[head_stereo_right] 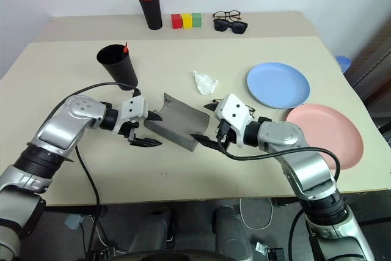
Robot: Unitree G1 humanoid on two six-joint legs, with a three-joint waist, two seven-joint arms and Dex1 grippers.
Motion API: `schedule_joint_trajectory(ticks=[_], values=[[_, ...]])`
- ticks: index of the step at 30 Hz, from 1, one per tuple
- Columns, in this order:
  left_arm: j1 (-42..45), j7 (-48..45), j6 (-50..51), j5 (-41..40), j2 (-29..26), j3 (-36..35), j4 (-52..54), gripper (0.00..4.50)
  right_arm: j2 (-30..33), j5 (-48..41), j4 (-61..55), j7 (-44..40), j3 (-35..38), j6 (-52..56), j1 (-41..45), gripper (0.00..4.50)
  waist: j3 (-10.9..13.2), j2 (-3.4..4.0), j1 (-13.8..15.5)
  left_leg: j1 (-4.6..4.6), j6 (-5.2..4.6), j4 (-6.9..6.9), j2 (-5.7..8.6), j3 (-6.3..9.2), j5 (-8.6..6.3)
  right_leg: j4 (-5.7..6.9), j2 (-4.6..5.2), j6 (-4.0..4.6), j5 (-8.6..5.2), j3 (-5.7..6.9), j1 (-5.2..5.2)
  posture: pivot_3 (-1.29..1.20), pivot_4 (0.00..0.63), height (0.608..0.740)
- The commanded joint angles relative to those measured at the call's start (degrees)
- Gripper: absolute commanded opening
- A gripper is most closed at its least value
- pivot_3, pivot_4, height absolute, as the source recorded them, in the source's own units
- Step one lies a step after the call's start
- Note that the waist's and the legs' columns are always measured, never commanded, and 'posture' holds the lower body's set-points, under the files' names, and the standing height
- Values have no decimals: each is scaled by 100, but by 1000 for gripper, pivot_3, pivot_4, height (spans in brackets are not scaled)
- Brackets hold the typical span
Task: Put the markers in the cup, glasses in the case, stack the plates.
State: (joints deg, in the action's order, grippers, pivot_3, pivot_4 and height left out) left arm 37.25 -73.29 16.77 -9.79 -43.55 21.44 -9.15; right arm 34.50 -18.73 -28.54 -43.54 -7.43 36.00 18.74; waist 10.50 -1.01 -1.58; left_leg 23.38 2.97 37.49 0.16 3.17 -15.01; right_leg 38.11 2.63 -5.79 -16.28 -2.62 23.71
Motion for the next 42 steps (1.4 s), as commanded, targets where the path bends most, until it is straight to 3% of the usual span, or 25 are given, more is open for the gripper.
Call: schedule_joint_trajectory(ticks=[1,4,6,13,19,22,26,31,35,42], values=[[149,-242,-209,214,47,41,-172,2188,32,-10,-240,141,189,-55,-10,4500,0,0,25,1,0,2,0,0,0,0,0,0,0,0,-1,0,150,740],[154,-262,-255,258,151,-53,-258,595,26,-42,-276,200,190,-49,-48,4500,0,0,54,1,-2,7,0,0,-1,0,0,0,0,0,-2,0,150,740],[123,-247,-204,211,194,-157,-224,101,23,-63,-308,219,179,-41,-76,4500,0,0,62,2,-5,14,0,1,-3,0,1,0,0,1,-5,0,150,740],[-49,39,269,-169,283,-727,168,101,33,-61,-201,194,144,-64,-51,4500,0,0,65,3,-22,40,-1,12,-13,0,1,-2,0,3,-17,0,150,740],[-170,11,154,-88,241,-756,99,101,62,133,152,230,81,-116,86,4500,0,0,66,3,-23,42,-1,12,-13,1,1,-2,0,4,-18,0,150,740],[-209,9,128,-134,283,-804,98,941,125,334,348,359,96,-48,173,4500,0,0,70,3,-23,43,-1,11,-13,1,1,-2,0,4,-18,0,150,740],[-188,431,-33,-229,534,-1140,85,2756,211,499,558,452,189,61,373,4500,0,0,81,3,-23,45,-1,12,-13,1,3,-2,0,4,-18,0,150,740],[-417,827,27,-576,629,-1745,492,2756,739,1144,983,393,-50,-116,697,4500,0,0,66,3,-25,47,-1,12,-15,1,5,-3,0,4,-18,0,150,740],[-1142,1123,311,-738,467,-2078,1300,2756,1097,1769,1581,212,-500,-383,1112,4500,2,9,28,-2,-30,44,-6,10,-18,1,3,-3,0,-5,-16,0,150,740],[-2106,1770,856,-920,526,-2276,2551,2756,1061,2452,2265,27,-1002,-646,1696,4500,3,10,79,1,-30,47,-5,11,-18,0,10,-3,0,-4,-18,0,150,740]])
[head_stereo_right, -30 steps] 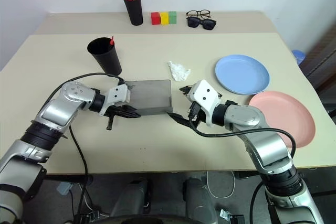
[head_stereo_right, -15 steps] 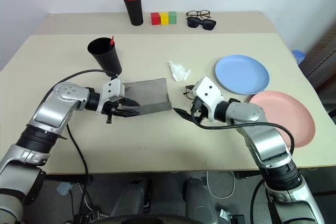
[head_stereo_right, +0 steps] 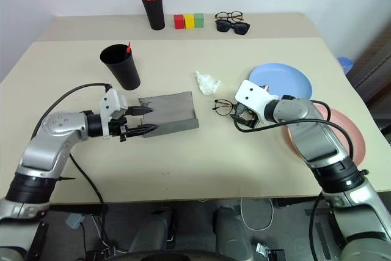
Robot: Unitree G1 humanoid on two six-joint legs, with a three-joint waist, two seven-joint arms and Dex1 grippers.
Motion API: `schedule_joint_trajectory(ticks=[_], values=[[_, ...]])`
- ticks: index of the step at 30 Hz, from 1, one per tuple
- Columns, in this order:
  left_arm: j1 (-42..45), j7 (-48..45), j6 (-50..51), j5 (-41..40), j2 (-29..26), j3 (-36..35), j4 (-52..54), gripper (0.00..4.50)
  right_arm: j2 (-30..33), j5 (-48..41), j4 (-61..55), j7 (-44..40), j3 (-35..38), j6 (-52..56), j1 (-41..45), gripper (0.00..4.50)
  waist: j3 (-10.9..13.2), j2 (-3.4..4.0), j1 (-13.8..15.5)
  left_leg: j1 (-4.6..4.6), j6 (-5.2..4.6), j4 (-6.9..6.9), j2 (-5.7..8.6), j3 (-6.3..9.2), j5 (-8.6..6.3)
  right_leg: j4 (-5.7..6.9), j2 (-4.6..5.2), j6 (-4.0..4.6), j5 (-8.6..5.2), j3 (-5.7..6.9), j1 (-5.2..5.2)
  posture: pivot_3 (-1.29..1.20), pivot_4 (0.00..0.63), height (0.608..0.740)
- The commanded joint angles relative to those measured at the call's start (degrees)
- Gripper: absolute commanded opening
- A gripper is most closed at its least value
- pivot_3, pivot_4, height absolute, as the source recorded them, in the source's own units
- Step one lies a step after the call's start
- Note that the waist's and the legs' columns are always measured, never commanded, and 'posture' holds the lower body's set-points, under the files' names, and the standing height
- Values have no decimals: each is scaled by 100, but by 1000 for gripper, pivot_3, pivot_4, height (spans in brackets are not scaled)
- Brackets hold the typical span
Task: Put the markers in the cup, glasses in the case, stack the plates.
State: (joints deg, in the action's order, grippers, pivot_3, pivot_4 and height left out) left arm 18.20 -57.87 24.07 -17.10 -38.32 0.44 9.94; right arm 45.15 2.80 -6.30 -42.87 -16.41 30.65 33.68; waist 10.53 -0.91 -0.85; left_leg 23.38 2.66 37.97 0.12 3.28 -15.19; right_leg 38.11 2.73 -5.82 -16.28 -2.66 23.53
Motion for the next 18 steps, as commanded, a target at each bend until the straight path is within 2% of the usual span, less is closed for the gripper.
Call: schedule_joint_trajectory(ticks=[1,8,16,18], values=[[-354,286,223,-283,35,-196,872,2756,-43,395,57,-18,-169,-17,242,4500,0,0,9,1,0,0,0,1,0,-1,2,0,0,1,-1,0,150,740],[-1092,543,418,-628,77,-282,1733,2756,-196,915,112,94,-339,244,264,4500,0,1,5,0,-1,0,0,0,-1,-1,5,0,0,0,0,0,150,740],[-1213,593,389,-714,-8,-168,1712,2756,-333,1179,162,128,-354,188,153,4500,0,1,-2,-1,-1,0,1,0,-1,-2,3,0,0,0,-2,0,150,740],[-1212,599,354,-715,7,-142,1690,2826,-403,1205,163,147,-350,201,111,3969,0,1,-3,-1,-1,0,0,0,-1,-2,3,0,0,0,-2,0,150,740]])
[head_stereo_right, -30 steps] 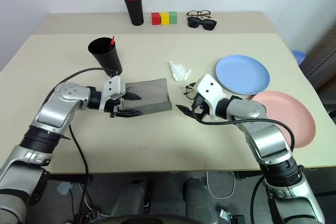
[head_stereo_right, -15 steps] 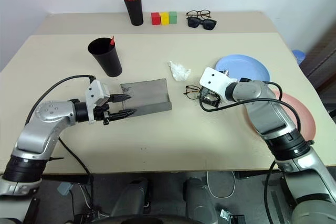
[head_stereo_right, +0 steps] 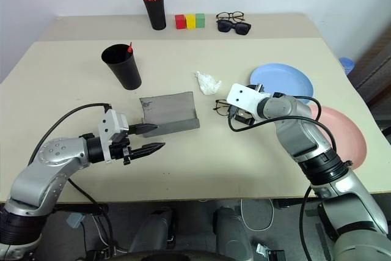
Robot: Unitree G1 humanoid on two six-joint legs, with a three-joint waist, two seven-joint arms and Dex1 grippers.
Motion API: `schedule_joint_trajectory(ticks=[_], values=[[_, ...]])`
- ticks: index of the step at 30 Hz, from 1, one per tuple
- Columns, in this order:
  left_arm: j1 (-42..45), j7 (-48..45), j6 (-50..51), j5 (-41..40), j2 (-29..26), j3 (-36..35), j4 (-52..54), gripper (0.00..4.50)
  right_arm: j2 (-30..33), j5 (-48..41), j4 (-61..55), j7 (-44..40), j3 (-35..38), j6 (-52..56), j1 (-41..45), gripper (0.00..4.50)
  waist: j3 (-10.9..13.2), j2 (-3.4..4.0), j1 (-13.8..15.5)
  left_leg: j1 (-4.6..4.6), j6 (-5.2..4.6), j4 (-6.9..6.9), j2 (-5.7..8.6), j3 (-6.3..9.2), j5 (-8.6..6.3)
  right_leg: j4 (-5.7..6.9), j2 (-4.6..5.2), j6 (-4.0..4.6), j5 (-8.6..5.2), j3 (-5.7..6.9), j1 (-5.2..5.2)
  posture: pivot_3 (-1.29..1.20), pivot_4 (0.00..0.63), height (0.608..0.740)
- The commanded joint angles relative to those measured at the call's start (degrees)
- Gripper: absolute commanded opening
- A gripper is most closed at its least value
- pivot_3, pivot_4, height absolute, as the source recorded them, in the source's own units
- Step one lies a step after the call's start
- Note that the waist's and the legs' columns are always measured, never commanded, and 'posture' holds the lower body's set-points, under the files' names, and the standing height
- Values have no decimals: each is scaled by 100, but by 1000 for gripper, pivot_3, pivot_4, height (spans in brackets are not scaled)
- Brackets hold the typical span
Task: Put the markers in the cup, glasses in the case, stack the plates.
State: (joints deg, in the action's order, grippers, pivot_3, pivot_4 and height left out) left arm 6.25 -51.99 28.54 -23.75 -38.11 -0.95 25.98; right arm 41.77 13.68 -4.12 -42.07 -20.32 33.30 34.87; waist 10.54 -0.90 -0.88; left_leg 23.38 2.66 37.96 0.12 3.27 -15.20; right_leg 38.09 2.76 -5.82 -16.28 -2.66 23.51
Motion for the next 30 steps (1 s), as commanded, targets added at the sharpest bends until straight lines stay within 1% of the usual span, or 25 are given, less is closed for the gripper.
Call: schedule_joint_trajectory(ticks=[1,5,7,8,17,20,22,26,30], values=[[-18,10,-104,-57,-9,1,84,2826,-98,131,-47,79,43,-65,-27,3642,0,0,-1,0,0,0,0,0,0,0,0,0,0,0,0,0,150,740],[-23,4,-110,-82,-5,10,90,2826,-199,237,44,145,44,-104,-71,1566,0,0,-2,0,0,0,0,0,0,0,0,0,0,0,0,0,150,740],[-25,-8,-131,-62,-11,38,84,2826,-203,344,127,190,0,-192,-100,638,0,0,-2,0,0,0,0,-1,0,0,0,0,0,0,0,0,150,740],[-23,-8,-134,-59,-11,45,82,2826,-218,358,138,189,0,-205,-117,72,0,0,1,0,0,0,0,-1,0,0,0,0,0,0,0,0,150,740],[-6,73,-203,-30,53,31,56,2826,-256,476,59,173,49,-279,-151,24,-1,-1,-4,-4,0,0,0,0,0,-1,0,0,0,0,-5,0,150,740],[-21,272,-253,-57,99,-286,-114,2826,-216,489,-45,150,138,-429,26,24,0,-1,-4,-4,0,0,0,0,0,-1,0,0,0,1,-5,0,150,740],[-177,381,-405,-39,52,-693,-409,2826,-264,277,-285,-50,227,-603,263,24,1,2,-39,-4,0,0,0,0,0,-1,-2,0,0,1,-4,0,150,740],[-580,440,-588,-252,33,-1542,-928,2826,-703,-306,-714,-449,312,-576,779,24,6,11,-174,-4,0,-8,-8,0,0,3,-9,1,0,-1,6,0,150,740],[-1120,246,-819,-235,-112,-2018,-1257,2826,-1589,-736,-744,-546,119,-297,1295,24,5,10,-169,-5,0,-12,-13,2,-1,2,-6,1,0,0,6,0,150,740]])
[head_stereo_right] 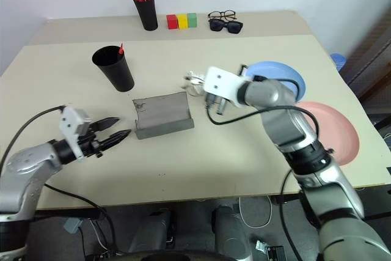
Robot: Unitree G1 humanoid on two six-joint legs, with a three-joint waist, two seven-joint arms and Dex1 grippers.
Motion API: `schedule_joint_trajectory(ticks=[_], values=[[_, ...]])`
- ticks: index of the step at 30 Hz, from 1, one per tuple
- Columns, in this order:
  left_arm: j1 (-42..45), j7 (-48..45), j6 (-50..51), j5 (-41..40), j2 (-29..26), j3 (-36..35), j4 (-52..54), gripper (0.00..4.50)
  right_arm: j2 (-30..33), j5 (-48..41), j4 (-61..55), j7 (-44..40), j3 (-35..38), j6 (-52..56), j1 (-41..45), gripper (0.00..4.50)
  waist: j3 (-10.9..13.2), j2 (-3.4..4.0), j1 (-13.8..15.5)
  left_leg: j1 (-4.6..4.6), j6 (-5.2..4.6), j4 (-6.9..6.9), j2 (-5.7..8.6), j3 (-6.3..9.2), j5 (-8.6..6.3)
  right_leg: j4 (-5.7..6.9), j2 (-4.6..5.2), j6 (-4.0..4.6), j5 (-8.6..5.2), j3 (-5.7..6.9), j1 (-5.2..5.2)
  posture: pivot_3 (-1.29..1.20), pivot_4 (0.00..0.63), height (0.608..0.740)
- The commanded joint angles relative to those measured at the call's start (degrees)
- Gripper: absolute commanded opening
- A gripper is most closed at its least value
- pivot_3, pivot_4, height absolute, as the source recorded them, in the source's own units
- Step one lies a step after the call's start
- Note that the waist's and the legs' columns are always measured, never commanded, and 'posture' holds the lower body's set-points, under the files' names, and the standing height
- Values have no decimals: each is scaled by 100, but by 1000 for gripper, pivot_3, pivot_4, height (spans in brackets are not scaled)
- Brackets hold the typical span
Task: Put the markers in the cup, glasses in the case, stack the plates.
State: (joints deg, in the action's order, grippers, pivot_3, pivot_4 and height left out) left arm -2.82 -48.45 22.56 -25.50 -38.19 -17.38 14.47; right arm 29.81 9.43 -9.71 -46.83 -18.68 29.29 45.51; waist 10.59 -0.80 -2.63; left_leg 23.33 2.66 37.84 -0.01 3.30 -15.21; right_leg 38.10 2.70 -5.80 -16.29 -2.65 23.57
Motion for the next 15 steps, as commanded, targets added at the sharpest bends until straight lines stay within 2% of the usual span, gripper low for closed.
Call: schedule_joint_trajectory(ticks=[1,3,6,10,15], values=[[-301,-126,-266,-60,-133,-447,-170,2826,-572,-351,-162,-88,-141,80,297,24,0,0,22,0,0,0,0,0,0,-2,2,0,0,0,-1,0,150,740],[-499,-173,-372,-48,-193,-635,-250,2826,-1133,-338,130,20,-457,-9,430,24,-2,-3,42,1,1,0,-1,6,0,-2,15,0,0,8,-4,0,150,740],[-634,-173,-412,-93,-214,-757,-174,2826,-1507,-73,719,186,-846,-439,471,24,-3,-5,62,1,2,1,6,6,0,-2,26,-1,1,11,-5,0,150,740],[-746,-111,-407,-121,-157,-793,9,2826,-1437,215,1282,242,-1098,-941,406,24,-3,-5,113,2,3,1,19,7,0,-3,47,-1,1,18,-5,0,150,740],[-861,-2,-349,-151,-72,-733,245,2826,-1056,262,950,4,-1015,-716,110,24,-3,-5,143,2,3,-6,19,3,0,-4,49,-1,1,19,-1,0,150,740]])
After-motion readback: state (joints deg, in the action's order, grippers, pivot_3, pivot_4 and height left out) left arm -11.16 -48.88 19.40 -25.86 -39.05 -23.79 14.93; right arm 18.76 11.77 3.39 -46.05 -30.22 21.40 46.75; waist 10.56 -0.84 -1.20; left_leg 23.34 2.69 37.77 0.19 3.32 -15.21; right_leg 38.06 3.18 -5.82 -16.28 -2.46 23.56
